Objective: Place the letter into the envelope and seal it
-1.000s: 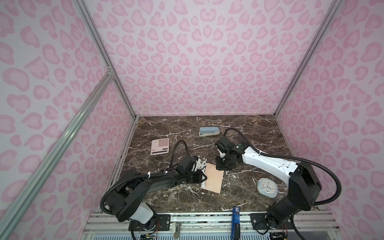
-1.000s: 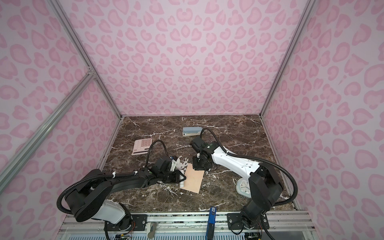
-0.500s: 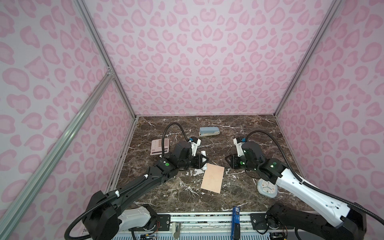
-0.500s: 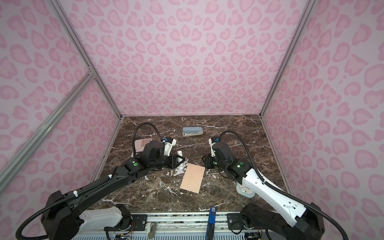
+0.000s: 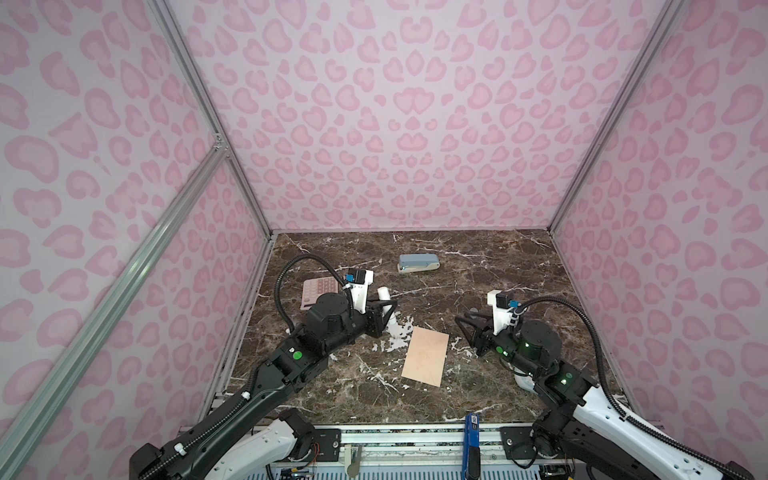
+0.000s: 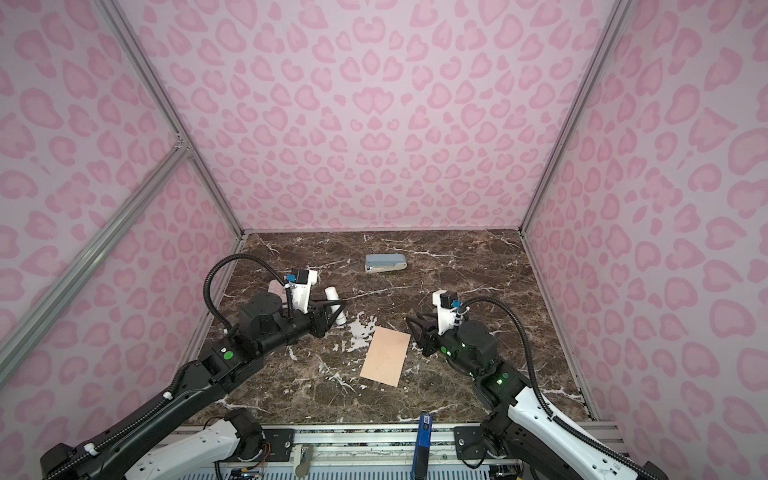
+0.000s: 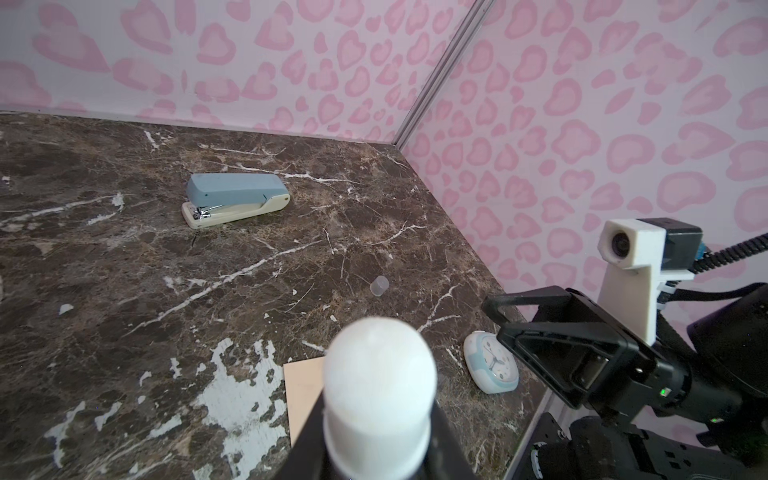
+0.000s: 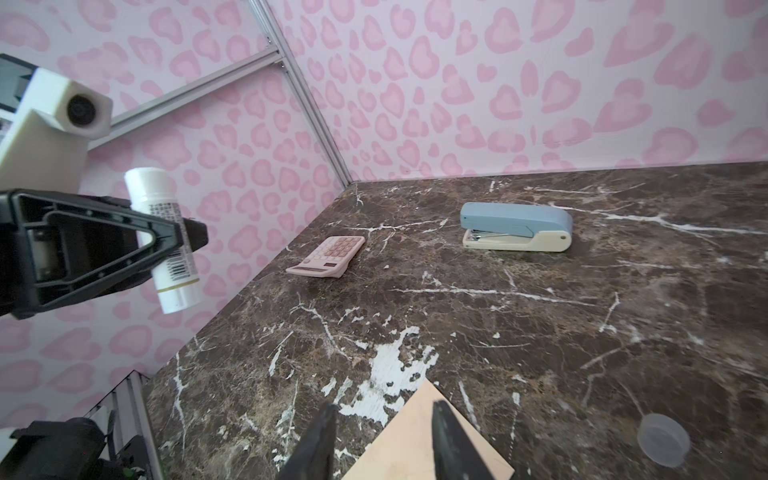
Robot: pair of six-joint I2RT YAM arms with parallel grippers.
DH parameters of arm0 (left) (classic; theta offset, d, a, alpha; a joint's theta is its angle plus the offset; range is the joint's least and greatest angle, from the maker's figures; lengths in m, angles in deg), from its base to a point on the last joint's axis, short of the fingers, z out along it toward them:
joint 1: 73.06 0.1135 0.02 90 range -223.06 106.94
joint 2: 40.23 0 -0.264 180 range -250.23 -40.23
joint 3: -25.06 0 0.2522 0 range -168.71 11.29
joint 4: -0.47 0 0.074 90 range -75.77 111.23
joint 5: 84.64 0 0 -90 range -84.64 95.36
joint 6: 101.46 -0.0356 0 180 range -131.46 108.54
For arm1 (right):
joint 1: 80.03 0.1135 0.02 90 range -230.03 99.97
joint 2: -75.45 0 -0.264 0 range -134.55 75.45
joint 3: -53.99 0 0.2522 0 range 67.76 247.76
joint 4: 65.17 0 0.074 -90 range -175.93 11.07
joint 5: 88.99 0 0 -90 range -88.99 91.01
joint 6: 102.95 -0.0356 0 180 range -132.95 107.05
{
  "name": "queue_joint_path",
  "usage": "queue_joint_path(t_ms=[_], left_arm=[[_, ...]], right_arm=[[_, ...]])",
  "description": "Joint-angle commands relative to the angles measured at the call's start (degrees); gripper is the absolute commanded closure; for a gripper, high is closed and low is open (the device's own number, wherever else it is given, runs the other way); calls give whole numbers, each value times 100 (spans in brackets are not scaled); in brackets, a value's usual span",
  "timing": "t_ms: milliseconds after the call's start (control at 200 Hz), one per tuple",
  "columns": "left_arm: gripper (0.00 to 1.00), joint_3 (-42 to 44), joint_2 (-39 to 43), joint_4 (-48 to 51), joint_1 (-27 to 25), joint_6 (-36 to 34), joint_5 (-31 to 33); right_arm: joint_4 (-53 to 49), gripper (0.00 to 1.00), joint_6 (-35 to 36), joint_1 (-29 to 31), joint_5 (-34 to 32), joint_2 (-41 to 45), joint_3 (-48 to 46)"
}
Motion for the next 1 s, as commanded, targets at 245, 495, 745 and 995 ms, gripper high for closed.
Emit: queue_joint_path(t_ms=[245,495,745,995], left_arm=[[96,293,-586,-2766,346,-8,-1306],[96,40,-1123,-3599,417,196,-2769],[96,-30,-1377,-4054,522,348,-3606],[96,-144,-1424,-3664,536,87,-3739]], right_arm=[[2226,57,-324,581,1567,-988,-26],[2698,54,-94,751,1917,-1709,350],[2768,48,50,716,2051,-2060,589],[2786,48,129,668,2050,-2131,708]])
